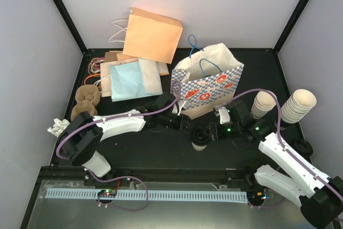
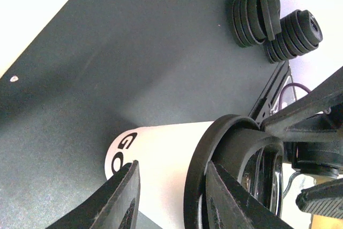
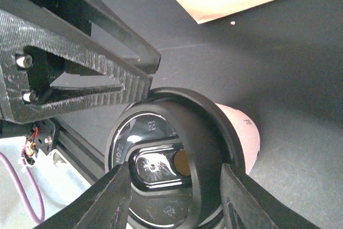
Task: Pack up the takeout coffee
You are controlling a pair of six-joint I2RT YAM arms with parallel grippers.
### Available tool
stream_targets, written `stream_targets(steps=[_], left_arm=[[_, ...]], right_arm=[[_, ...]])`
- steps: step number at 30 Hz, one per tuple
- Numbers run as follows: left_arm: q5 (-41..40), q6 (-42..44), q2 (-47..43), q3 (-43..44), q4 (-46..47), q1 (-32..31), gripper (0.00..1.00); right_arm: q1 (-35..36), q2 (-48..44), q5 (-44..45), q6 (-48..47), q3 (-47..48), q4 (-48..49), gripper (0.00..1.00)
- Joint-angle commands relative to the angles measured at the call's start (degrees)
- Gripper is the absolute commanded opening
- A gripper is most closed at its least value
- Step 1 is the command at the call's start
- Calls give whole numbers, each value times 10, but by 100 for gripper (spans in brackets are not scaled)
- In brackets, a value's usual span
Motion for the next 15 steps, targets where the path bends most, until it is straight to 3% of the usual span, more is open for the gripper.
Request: stream_targets(steps=[1, 15], left_arm=[[3, 16, 9, 32, 6, 4, 36], [-3, 33, -61, 18, -55, 19, 44]], right_arm=[[-1, -28, -17, 24, -15, -22, 49], [0, -71, -65, 97, -58, -5, 50]])
